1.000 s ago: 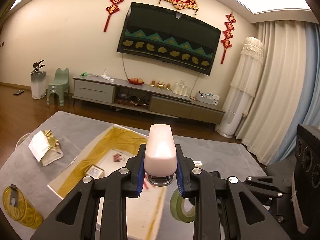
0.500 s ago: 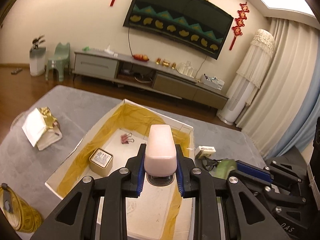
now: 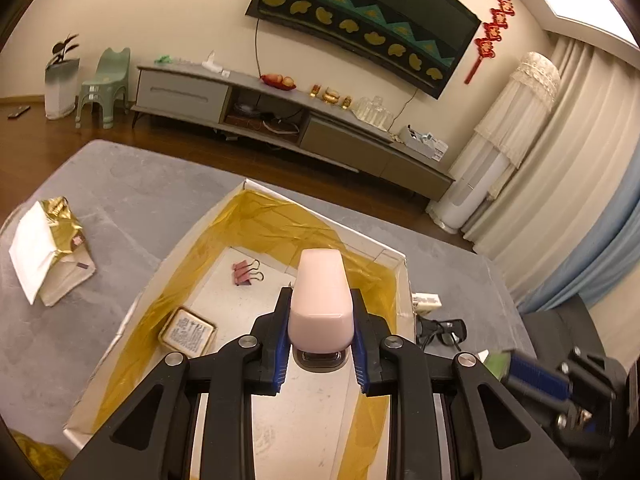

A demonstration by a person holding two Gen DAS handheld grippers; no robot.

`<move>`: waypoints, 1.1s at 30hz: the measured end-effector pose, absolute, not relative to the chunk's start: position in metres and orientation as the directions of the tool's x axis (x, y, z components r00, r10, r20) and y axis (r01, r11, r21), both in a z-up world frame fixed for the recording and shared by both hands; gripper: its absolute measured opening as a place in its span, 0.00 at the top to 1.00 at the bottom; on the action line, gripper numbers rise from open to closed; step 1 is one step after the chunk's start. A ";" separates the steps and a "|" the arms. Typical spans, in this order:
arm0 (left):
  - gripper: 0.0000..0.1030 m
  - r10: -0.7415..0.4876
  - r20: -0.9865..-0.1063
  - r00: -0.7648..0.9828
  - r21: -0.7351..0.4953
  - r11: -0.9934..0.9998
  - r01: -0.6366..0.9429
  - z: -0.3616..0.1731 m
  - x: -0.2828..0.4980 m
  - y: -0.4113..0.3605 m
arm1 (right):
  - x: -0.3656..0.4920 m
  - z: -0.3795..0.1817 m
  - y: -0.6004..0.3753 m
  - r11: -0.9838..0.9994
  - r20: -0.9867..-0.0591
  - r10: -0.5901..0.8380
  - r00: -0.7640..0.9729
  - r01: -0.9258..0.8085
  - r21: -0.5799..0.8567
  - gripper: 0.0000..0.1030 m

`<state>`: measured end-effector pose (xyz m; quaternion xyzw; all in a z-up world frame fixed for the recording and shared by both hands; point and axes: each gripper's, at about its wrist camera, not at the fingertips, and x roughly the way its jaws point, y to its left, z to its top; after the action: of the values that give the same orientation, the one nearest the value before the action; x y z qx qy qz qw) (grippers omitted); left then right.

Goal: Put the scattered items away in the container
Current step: 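Carry the stapler and tape roll over the white box with both tools, then open both tools to drop the stapler and tape into the box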

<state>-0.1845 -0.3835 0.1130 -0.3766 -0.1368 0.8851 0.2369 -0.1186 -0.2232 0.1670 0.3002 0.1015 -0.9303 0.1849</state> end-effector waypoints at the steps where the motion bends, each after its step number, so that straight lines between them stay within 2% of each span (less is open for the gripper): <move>1: 0.74 0.528 -0.603 -0.599 -0.427 -0.847 -0.317 0.112 -0.189 -0.382 | -0.124 0.167 -0.224 -0.911 -0.602 -0.273 -0.751 0.403 -0.090 0.86; 6: 0.74 0.550 -0.629 -0.549 -0.432 -0.835 -0.341 0.105 -0.210 -0.376 | -0.144 0.161 -0.225 -0.901 -0.640 -0.249 -0.727 0.416 -0.122 0.86; 12: 0.74 0.474 -0.688 -0.550 -0.324 -0.879 -0.351 0.099 -0.222 -0.365 | -0.167 0.151 -0.225 -0.892 -0.690 -0.240 -0.683 0.435 -0.120 0.86; 17: 0.74 0.442 -0.685 -0.579 -0.366 -0.896 -0.251 0.097 -0.236 -0.377 | -0.181 0.142 -0.233 -0.887 -0.734 -0.258 -0.628 0.455 -0.077 0.86; 21: 0.74 0.467 -0.686 -0.558 -0.423 -0.880 -0.215 0.090 -0.246 -0.385 | -0.194 0.132 -0.239 -0.885 -0.768 -0.265 -0.583 0.464 -0.047 0.86; 30: 0.74 0.448 -0.719 -0.530 -0.389 -0.893 -0.227 0.081 -0.254 -0.373 | -0.221 0.110 -0.239 -0.903 -0.815 -0.226 -0.533 0.429 -0.030 0.84; 31: 0.68 0.445 -0.720 -0.532 -0.383 -0.895 -0.230 0.080 -0.255 -0.370 | -0.224 0.106 -0.239 -0.903 -0.820 -0.221 -0.528 0.428 -0.032 0.83; 32: 0.58 0.437 -0.718 -0.542 -0.377 -0.898 -0.226 0.079 -0.256 -0.369 | -0.227 0.101 -0.237 -0.905 -0.829 -0.218 -0.514 0.425 -0.026 0.80; 33: 0.29 0.430 -0.715 -0.551 -0.375 -0.901 -0.216 0.078 -0.256 -0.368 | -0.230 0.097 -0.235 -0.911 -0.835 -0.214 -0.506 0.413 -0.017 0.71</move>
<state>-0.2562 -0.3682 0.0784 -0.4361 -0.1223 0.8721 0.1852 -0.2297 -0.2349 0.0974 0.4623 0.1077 -0.8611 0.1819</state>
